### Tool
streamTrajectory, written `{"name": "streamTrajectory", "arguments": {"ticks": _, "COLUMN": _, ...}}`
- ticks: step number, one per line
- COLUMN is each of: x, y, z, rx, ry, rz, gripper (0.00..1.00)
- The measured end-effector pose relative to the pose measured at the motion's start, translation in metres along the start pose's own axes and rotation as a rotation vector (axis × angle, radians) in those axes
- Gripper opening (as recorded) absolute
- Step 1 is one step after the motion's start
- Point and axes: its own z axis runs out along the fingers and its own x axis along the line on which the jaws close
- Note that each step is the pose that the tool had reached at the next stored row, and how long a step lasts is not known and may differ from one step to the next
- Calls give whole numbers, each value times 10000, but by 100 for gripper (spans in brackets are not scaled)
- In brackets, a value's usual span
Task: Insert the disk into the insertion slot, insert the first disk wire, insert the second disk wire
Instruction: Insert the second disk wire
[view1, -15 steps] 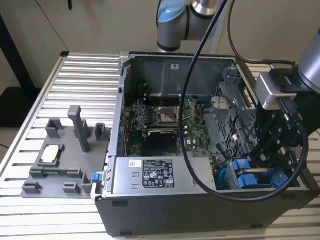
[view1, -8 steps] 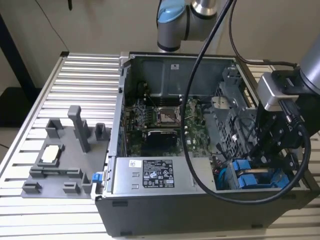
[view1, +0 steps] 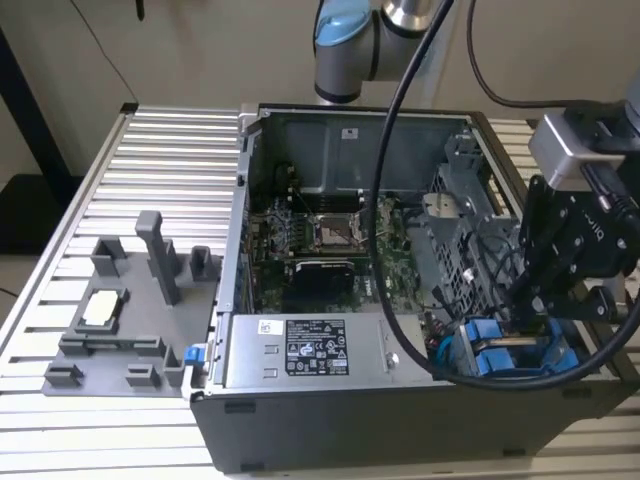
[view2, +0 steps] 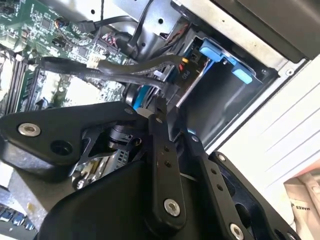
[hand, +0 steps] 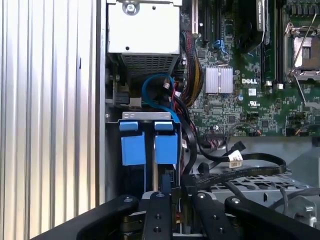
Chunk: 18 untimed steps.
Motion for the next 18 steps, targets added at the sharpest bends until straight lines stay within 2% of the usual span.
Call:
{"name": "streamTrajectory", "arguments": {"ticks": 9, "x": -21, "y": 23, "z": -299, "rx": -39, "ry": 2, "rz": 76, "gripper": 24}}
{"name": "streamTrajectory", "arguments": {"ticks": 11, "x": -22, "y": 25, "z": -317, "rx": -41, "ry": 1, "rz": 79, "gripper": 24}}
{"name": "streamTrajectory", "arguments": {"ticks": 18, "x": -22, "y": 25, "z": -317, "rx": -41, "ry": 25, "rz": 82, "gripper": 24}}
